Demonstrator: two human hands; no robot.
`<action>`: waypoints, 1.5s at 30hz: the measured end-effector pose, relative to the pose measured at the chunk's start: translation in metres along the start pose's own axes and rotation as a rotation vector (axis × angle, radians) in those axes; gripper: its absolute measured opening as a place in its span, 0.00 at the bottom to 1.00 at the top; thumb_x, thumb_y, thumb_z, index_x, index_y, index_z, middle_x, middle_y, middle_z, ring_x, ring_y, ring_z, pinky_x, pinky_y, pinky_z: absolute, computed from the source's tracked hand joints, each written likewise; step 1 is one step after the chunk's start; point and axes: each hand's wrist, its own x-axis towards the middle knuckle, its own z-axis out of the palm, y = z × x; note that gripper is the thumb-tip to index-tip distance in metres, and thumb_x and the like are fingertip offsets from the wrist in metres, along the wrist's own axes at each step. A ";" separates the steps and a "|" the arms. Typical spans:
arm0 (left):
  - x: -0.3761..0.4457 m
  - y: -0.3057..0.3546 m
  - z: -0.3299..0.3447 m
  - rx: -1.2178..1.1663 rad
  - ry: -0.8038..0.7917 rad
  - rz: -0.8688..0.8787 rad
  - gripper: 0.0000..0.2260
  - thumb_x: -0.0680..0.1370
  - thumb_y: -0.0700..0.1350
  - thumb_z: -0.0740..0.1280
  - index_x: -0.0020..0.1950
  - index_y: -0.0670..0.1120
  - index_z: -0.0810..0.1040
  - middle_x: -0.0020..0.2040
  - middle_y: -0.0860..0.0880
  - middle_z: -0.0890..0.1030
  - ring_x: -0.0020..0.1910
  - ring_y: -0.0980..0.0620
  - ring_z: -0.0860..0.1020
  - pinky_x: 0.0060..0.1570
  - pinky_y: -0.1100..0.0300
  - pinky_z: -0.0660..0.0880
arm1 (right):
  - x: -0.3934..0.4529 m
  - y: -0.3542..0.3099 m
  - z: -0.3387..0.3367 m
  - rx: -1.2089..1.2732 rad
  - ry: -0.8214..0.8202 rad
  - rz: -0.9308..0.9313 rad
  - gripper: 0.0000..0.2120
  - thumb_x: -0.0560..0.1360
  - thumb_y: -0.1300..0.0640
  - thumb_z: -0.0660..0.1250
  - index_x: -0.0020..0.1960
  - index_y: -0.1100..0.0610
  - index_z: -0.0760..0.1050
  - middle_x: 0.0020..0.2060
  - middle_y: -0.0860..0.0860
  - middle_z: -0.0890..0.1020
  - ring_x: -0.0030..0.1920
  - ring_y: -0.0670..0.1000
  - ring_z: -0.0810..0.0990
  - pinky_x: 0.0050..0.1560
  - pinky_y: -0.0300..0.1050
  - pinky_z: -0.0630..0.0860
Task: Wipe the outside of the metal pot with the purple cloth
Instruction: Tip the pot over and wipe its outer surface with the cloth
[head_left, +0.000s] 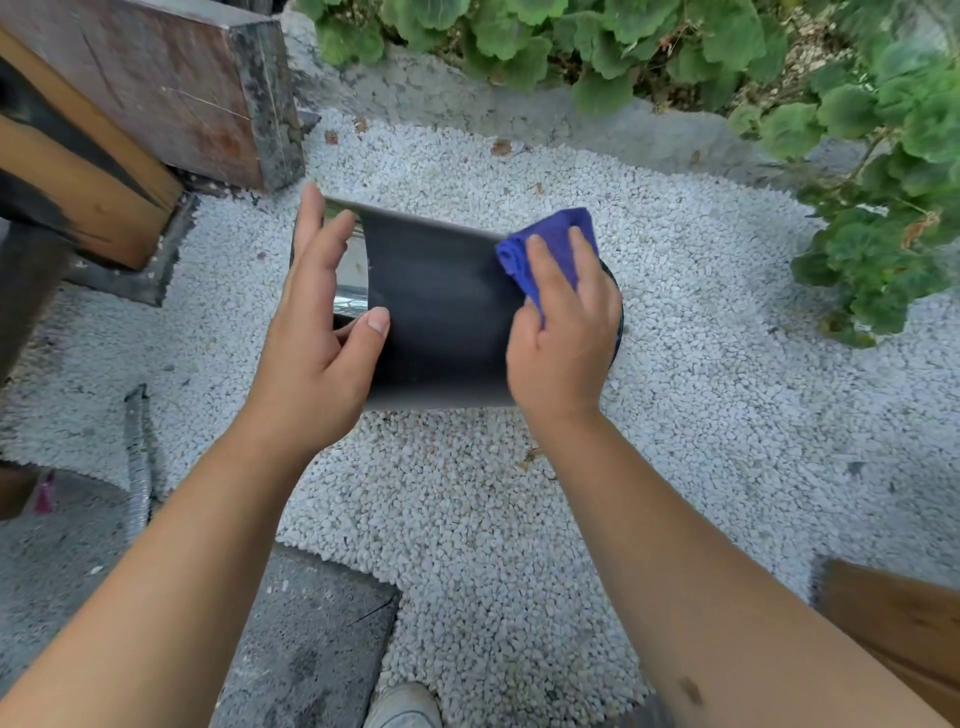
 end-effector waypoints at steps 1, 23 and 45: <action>0.000 0.001 0.001 0.005 0.001 0.008 0.29 0.80 0.37 0.60 0.79 0.39 0.56 0.81 0.43 0.47 0.80 0.52 0.47 0.69 0.76 0.53 | 0.002 0.007 -0.001 -0.007 -0.001 0.027 0.23 0.72 0.68 0.61 0.65 0.57 0.78 0.69 0.59 0.73 0.61 0.65 0.72 0.64 0.59 0.70; 0.005 0.000 0.011 0.052 0.105 0.069 0.29 0.79 0.40 0.61 0.77 0.33 0.57 0.79 0.34 0.54 0.78 0.51 0.53 0.72 0.71 0.54 | -0.010 -0.066 0.009 0.306 -0.013 -0.206 0.18 0.73 0.62 0.62 0.62 0.60 0.79 0.66 0.64 0.73 0.65 0.58 0.70 0.68 0.52 0.66; -0.062 -0.013 0.021 0.116 0.228 -0.215 0.13 0.78 0.48 0.65 0.61 0.45 0.73 0.44 0.65 0.78 0.46 0.73 0.75 0.43 0.80 0.66 | 0.002 0.033 -0.001 -0.022 -0.030 0.170 0.23 0.75 0.63 0.62 0.69 0.53 0.72 0.73 0.53 0.68 0.65 0.61 0.66 0.65 0.49 0.65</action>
